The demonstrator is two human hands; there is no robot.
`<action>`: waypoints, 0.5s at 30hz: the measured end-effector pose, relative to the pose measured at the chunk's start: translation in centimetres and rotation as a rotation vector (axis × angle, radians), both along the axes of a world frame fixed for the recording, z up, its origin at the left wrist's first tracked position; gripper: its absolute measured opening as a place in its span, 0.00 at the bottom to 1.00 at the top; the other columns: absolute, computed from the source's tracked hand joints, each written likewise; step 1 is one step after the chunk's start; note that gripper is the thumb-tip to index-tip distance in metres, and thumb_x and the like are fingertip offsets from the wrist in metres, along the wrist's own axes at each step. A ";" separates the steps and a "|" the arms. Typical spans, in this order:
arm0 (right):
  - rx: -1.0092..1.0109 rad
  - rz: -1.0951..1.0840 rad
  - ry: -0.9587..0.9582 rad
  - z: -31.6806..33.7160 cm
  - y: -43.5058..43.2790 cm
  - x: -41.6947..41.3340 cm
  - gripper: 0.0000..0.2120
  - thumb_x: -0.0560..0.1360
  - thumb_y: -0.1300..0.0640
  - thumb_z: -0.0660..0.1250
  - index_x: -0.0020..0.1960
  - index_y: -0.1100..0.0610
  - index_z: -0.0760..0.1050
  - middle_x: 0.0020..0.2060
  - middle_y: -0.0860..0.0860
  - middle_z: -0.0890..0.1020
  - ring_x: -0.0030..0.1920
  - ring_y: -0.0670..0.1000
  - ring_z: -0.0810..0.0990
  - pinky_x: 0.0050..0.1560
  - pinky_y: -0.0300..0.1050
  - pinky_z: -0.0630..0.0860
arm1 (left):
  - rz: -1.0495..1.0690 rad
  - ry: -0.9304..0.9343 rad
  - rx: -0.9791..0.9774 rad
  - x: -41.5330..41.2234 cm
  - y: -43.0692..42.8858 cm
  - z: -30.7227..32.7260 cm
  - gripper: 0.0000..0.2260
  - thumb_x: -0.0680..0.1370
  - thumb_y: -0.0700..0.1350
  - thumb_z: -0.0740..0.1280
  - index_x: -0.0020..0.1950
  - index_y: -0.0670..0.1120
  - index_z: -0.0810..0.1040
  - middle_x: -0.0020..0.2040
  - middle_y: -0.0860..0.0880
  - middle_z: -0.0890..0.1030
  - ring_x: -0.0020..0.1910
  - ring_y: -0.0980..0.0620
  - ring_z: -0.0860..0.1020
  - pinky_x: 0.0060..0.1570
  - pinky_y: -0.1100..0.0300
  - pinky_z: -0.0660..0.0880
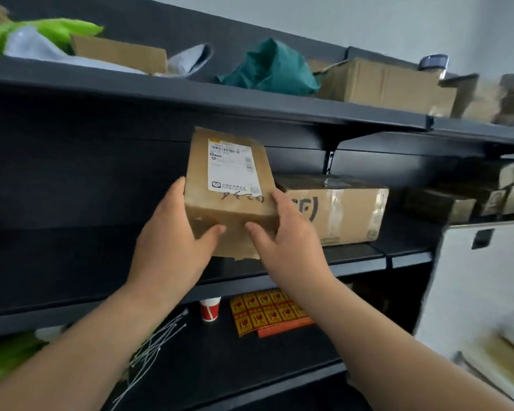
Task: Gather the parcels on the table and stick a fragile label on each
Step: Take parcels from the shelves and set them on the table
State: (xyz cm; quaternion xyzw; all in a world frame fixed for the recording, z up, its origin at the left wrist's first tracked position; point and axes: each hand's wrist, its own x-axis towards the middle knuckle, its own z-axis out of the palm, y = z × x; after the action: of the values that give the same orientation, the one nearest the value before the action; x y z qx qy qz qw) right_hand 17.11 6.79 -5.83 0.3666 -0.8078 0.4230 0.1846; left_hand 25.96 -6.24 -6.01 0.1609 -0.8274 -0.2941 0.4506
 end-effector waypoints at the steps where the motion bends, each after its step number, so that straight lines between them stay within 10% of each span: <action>1: -0.006 -0.003 0.003 0.1 1.7 0.1 0.31 0.77 0.48 0.66 0.75 0.49 0.56 0.65 0.46 0.73 0.62 0.46 0.74 0.60 0.47 0.77 | -0.008 0.011 -0.009 0.0 1.6 0.1 0.35 0.71 0.48 0.74 0.73 0.55 0.60 0.64 0.56 0.73 0.60 0.56 0.73 0.56 0.57 0.74; 15: 0.019 -0.336 -0.030 -2.3 28.5 -1.4 0.29 0.77 0.49 0.66 0.74 0.49 0.59 0.64 0.44 0.74 0.62 0.46 0.74 0.56 0.38 0.71 | -0.437 -0.013 0.059 -6.8 25.6 -2.5 0.30 0.72 0.54 0.72 0.70 0.57 0.62 0.62 0.60 0.74 0.59 0.59 0.72 0.57 0.55 0.75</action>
State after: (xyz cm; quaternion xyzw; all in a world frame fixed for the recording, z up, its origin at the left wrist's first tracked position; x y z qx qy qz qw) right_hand 15.70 35.28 -8.08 0.2219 -0.8644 0.3839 0.2369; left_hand 19.21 19.33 -8.56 -0.0072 -0.8365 -0.4080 0.3657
